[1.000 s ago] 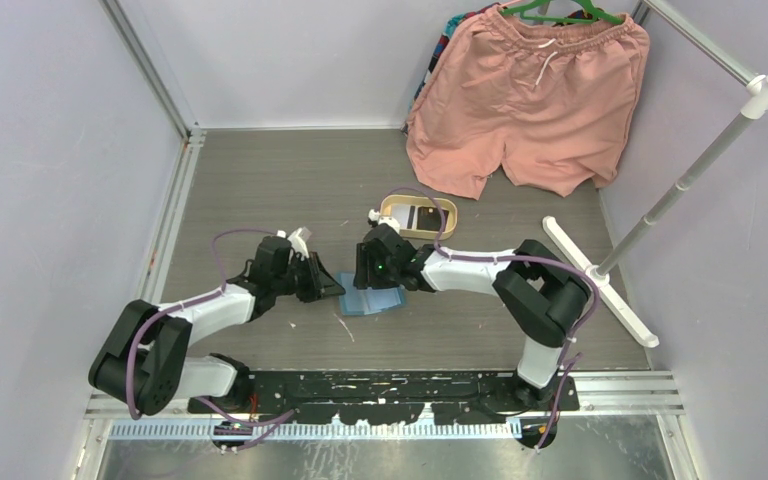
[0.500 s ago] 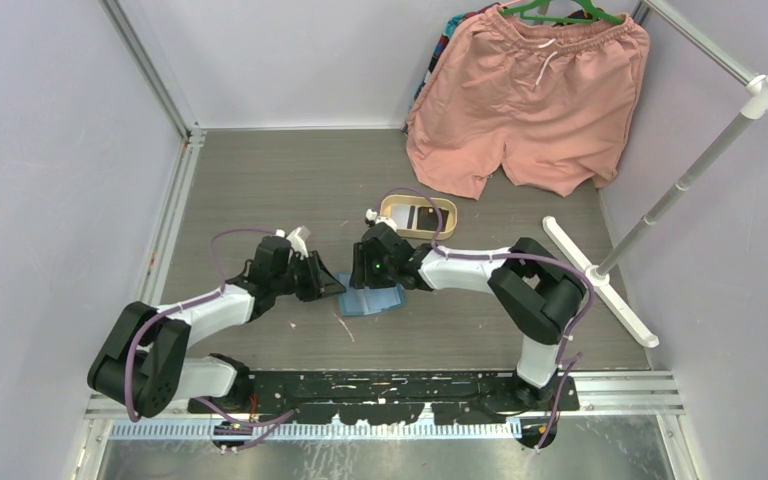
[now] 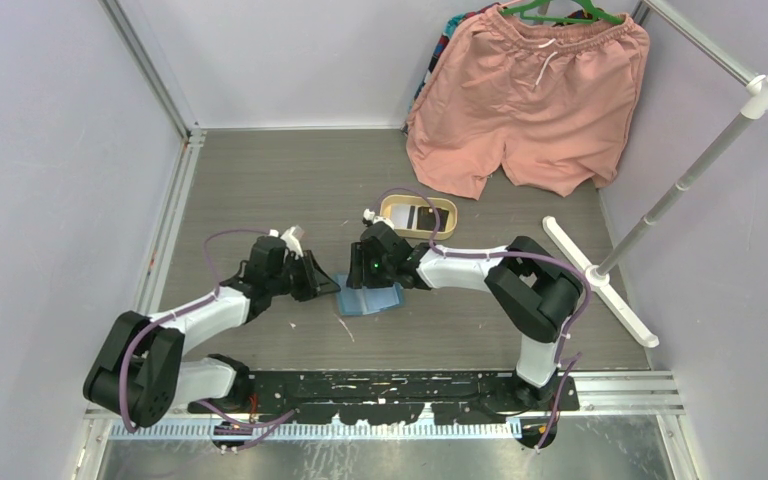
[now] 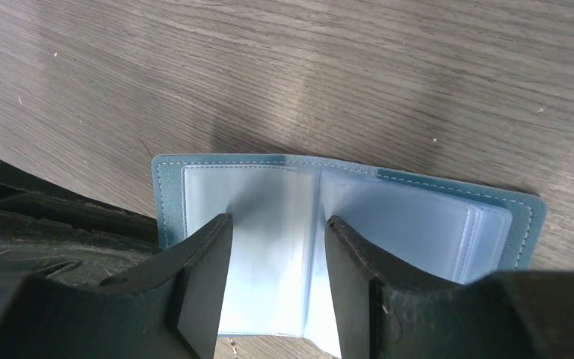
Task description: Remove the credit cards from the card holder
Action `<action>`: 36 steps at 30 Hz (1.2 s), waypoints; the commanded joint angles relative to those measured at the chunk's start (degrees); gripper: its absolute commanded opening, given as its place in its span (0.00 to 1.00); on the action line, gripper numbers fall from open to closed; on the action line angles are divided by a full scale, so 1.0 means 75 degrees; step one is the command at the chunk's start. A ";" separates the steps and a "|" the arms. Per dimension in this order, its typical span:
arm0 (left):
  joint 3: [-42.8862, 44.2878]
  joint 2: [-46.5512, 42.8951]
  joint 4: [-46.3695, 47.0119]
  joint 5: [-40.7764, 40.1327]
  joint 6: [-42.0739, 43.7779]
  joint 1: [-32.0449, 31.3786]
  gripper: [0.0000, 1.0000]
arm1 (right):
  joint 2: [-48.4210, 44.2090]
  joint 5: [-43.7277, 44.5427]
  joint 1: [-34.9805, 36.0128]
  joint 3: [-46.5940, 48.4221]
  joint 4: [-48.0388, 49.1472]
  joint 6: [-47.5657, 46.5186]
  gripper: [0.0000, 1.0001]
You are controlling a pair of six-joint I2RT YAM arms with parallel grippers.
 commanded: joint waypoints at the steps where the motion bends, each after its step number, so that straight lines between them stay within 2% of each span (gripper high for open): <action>1: -0.0014 -0.0186 0.0206 0.0059 0.0116 0.0065 0.17 | 0.0347 -0.0139 0.0049 -0.0011 -0.0417 0.0001 0.55; 4: -0.0023 0.0045 0.0501 0.0272 0.0035 0.0070 0.22 | 0.0368 -0.0137 0.0041 -0.0001 -0.0424 0.0011 0.55; 11: -0.0146 0.0353 0.0913 0.0452 -0.0114 0.0071 0.20 | 0.0392 -0.0132 0.0043 0.0010 -0.0456 -0.0011 0.54; 12: -0.0144 0.0336 0.0896 0.0447 -0.0097 0.0077 0.18 | 0.0394 -0.0142 0.0038 0.0013 -0.0456 -0.0011 0.54; 15: -0.0140 0.0292 0.0848 0.0435 -0.0068 0.0071 0.02 | 0.0400 -0.0143 0.0034 0.0023 -0.0463 -0.0011 0.55; 16: -0.0140 0.0277 0.0836 0.0435 -0.0060 0.0071 0.00 | 0.0398 -0.0143 0.0033 0.0025 -0.0473 -0.0011 0.54; 24: -0.0105 0.0171 0.0635 0.0396 0.0013 0.0071 0.00 | -0.0115 0.0068 0.0051 0.0076 -0.0571 -0.0092 0.57; 30: -0.0082 0.0272 0.0713 0.0466 0.0017 0.0065 0.00 | -0.0481 0.0096 0.0136 0.0499 -0.0864 -0.0243 0.70; 36: -0.0099 0.0380 0.0817 0.0517 0.0004 0.0070 0.00 | -0.0159 0.0134 0.0303 0.0980 -0.1116 -0.0360 0.70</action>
